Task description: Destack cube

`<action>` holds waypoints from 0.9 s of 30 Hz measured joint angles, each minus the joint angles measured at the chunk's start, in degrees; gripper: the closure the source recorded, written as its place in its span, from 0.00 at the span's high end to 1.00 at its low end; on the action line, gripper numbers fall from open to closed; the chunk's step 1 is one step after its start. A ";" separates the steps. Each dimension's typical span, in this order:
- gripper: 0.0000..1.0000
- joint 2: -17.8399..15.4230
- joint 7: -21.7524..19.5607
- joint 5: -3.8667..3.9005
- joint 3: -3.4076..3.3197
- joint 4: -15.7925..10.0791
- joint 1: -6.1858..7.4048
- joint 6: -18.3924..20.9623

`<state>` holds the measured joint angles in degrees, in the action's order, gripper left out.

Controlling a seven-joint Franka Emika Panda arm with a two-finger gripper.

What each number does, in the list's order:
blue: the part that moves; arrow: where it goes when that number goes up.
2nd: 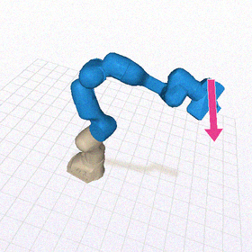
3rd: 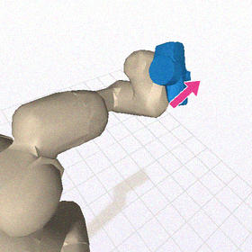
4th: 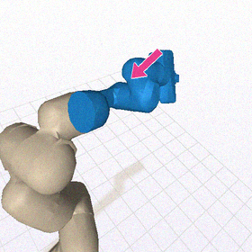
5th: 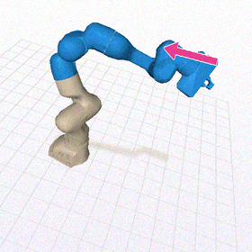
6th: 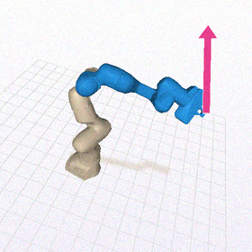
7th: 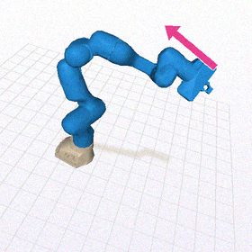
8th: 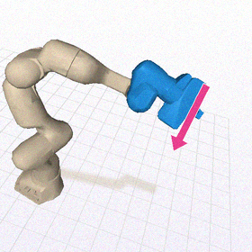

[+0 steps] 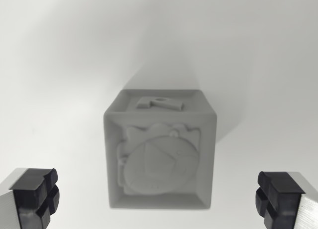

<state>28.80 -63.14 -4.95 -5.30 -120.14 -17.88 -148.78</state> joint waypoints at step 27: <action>1.00 -12.81 -1.44 2.23 -1.14 0.14 0.75 12.74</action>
<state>15.99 -64.58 -2.71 -6.44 -120.00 -17.13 -136.04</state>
